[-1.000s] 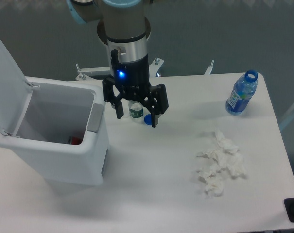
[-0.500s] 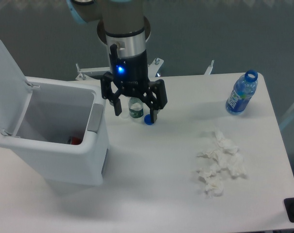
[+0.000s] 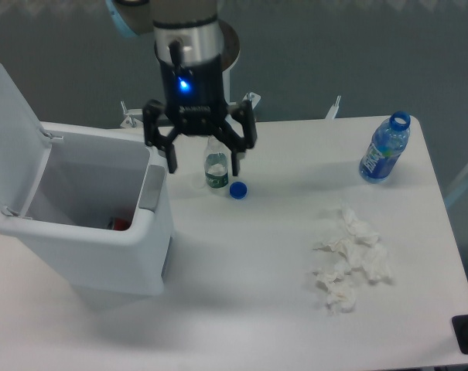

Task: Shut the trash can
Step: 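Move the gripper up and over toward the trash can lid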

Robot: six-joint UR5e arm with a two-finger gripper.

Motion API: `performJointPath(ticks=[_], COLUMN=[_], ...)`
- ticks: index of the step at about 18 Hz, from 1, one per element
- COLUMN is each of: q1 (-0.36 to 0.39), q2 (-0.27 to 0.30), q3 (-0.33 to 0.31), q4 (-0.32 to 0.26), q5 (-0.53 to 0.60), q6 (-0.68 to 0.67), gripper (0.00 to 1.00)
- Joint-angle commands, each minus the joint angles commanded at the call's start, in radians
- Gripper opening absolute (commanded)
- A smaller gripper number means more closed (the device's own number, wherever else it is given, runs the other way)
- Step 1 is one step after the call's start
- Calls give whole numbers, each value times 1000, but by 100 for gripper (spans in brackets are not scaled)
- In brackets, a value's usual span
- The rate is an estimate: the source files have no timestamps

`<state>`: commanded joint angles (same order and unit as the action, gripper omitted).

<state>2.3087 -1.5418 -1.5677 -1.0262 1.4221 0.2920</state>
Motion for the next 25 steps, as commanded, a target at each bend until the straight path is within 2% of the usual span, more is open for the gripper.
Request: performJointPath(ticks=[6,9,13,15,19,25], q1=[-44,-64,-124,-146,-146,-149], q2=[32,43,46,69,123,157], q3=[14,29,29,22,17,17], q4=[0,0,-2,-2,-3,-3], q5=[-63,-140,-189,-209,-279,-321], q6=[-76,-181,-191,-214,-257,-290], gripper=[100,100,100,100,100,100])
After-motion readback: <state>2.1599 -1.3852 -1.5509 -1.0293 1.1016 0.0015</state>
